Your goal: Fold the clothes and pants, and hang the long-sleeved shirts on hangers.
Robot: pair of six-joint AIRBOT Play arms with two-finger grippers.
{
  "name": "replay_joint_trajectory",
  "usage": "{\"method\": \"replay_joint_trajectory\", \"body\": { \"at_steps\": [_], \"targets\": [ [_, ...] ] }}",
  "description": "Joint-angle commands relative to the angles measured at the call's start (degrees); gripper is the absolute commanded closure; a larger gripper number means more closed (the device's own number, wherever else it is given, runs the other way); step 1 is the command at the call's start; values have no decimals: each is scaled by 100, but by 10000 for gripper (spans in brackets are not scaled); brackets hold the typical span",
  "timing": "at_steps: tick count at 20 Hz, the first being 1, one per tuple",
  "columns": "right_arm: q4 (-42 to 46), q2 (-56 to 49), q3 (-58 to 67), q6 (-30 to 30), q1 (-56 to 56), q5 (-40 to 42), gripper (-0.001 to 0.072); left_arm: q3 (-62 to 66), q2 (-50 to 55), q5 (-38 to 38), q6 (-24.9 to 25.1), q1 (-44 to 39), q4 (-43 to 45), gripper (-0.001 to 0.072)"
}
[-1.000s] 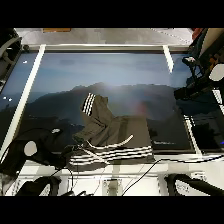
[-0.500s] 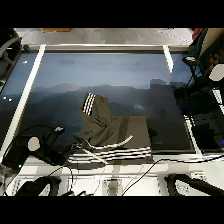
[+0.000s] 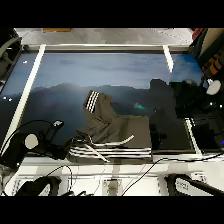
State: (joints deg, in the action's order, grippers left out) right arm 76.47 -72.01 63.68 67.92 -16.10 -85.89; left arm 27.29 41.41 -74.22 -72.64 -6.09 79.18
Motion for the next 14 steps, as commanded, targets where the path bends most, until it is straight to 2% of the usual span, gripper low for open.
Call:
{"method": "replay_joint_trajectory", "body": {
  "at_steps": [1, 4, 5, 6, 7, 11, 13, 14],
  "targets": [
    [-1952, 280, -1578, -1047, -769, -610, 703, 59, 0, 153, -2, 0, -44, 689],
    [-2166, 487, -2865, -1187, -999, -354, 689, 59, 0, 184, -2, 0, -44, 689],
    [-2203, 509, -3147, -1082, -984, -42, 560, 59, 0, 186, -2, 0, -44, 689],
    [-2256, 511, -3373, -911, -981, 271, 316, 59, 0, 186, -2, 0, -44, 689],
    [-2229, 511, -3526, -848, -981, 516, 232, 59, 0, 186, -2, 0, -42, 689],
    [-1880, 483, -3912, -125, -981, 953, 234, 59, 0, 192, -2, 0, -44, 689],
    [-1880, 382, -3941, 223, -979, 780, 238, 59, 0, 203, -2, 0, -44, 689],
    [-1805, 321, -3941, 216, -979, 616, 239, 59, 0, 205, -2, 0, -42, 689]
  ]
}}
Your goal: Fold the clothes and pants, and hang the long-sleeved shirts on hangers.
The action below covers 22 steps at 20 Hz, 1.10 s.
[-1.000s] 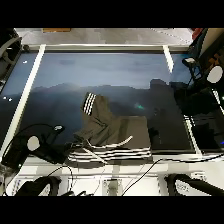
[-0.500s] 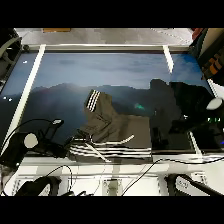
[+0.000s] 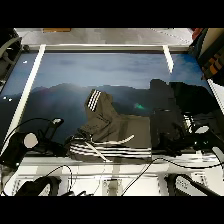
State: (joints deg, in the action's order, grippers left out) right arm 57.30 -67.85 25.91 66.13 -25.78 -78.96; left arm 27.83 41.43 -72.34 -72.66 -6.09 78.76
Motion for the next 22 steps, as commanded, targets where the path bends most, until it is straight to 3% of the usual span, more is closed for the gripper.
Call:
{"method": "replay_joint_trajectory", "body": {
  "at_steps": [1, 5, 10, 14, 17, 19, 22],
  "targets": [
    [264, -162, -164, 407, -13, -120, 239, 4, -2, 46, -2, 0, -4, 689],
    [348, -466, -164, 481, 79, -114, 239, 4, -2, 605, -22, 0, -612, 689],
    [323, -800, -155, 498, 1176, 101, 246, 4, -2, 1062, -22, 0, -901, 689],
    [-540, -828, -151, 433, 1672, 638, 389, 4, -2, 1064, -22, 0, -901, 689],
    [-1182, -826, -151, 188, 1845, 522, 417, 4, -2, 1064, -22, 0, -901, 689],
    [-1447, -813, -136, 22, 1867, 389, 703, 4, -2, 1064, -22, 0, -901, 689],
    [-1517, -708, 179, -273, 1867, 94, 702, 7, -4, 1064, -20, 0, -898, 689]
  ]
}}
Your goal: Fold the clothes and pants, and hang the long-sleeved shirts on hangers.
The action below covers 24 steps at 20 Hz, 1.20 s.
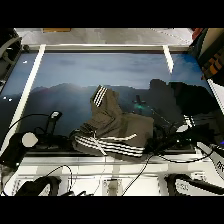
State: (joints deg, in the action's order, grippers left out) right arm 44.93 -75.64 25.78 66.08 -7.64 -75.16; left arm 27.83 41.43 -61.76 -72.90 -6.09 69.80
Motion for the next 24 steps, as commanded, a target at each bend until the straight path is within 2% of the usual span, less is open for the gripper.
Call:
{"method": "replay_joint_trajectory", "body": {
  "at_steps": [1, 6, 13, 15, 18, 20, 24],
  "targets": [
    [-280, 157, 352, -271, 52, -341, 702, 11, -7, 7, 4, 0, -2, 689],
    [-267, 931, 1539, -258, 52, -352, 703, 647, -46, 4, 4, 7, 15, 689],
    [-269, 2736, 4201, 247, 52, -136, 703, 3130, -758, 103, 0, 7, 9, 690],
    [-264, 3213, 4933, 380, 52, 144, 702, 3639, -1161, 542, -140, 7, -11, 690],
    [-264, 3845, 5788, 595, 52, 699, 702, 3895, -1939, 2105, -660, 7, -459, 690],
    [-258, 4175, 6194, 658, 52, 942, 703, 3895, -2389, 2903, -667, 7, -1062, 690],
    [-247, 4551, 6887, 664, 52, 1025, 702, 3895, -2907, 3156, -669, 7, -2256, 690]
  ]
}}
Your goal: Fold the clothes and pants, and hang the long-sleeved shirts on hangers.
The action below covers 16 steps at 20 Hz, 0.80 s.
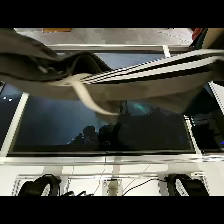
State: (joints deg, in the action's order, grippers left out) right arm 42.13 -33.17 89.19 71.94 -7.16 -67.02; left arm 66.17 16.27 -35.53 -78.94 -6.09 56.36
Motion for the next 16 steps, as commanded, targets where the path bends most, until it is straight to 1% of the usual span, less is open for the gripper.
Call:
{"method": "replay_joint_trajectory", "body": {
  "at_steps": [1, 2, 3, 4, 5, 6, 7, 8, 9, 10, 11, 12, 14, 15, 16],
  "targets": [
    [125, 306, 673, 81, 0, 221, 703, 61, -435, 529, -85, 7, -1056, 691],
    [367, 293, 706, 92, 0, 229, 703, 57, -433, 501, -131, 9, -942, 691],
    [798, 240, 704, 210, 0, 181, 703, 52, -369, 400, -306, 13, -544, 692],
    [1353, 127, 640, 472, 0, 116, 703, 46, -240, 210, -739, 13, 22, 693],
    [1821, -33, 522, 680, 0, -7, 703, 44, -7, -216, -1429, 13, 754, 692],
    [2188, -264, 319, 841, 0, -208, 704, 42, 332, -903, -2004, 13, 1543, 692],
    [2288, -535, 63, 918, 0, -487, 703, 31, 737, -1694, -2293, 13, 2140, 692],
    [2247, -868, -236, 999, 2, -841, 703, -9, 1292, -2601, -2354, 11, 2514, 692],
    [2107, -1255, -551, 999, 7, -1285, 702, -15, 1880, -3438, -2253, 11, 2605, 691],
    [1969, -1622, -787, 997, 7, -1805, 702, -13, 2498, -4260, -1847, 9, 2430, 691],
    [1895, -1941, -953, 935, 7, -2249, 702, -13, 3012, -4857, -1432, 7, 2076, 691],
    [1897, -2159, -1049, 848, 7, -2492, 703, -13, 3480, -5233, -916, 7, 1530, 692],
    [1934, -2404, -1128, 566, 4, -2369, 703, -13, 4120, -5348, 181, 46, -22, 692],
    [1947, -2490, -1128, 485, 4, -2267, 703, -13, 4345, -5344, 616, 120, -859, 692],
    [1980, -2535, -1128, 481, 4, -2192, 703, -9, 4531, -5340, 844, 243, -1604, 692]
  ]
}}
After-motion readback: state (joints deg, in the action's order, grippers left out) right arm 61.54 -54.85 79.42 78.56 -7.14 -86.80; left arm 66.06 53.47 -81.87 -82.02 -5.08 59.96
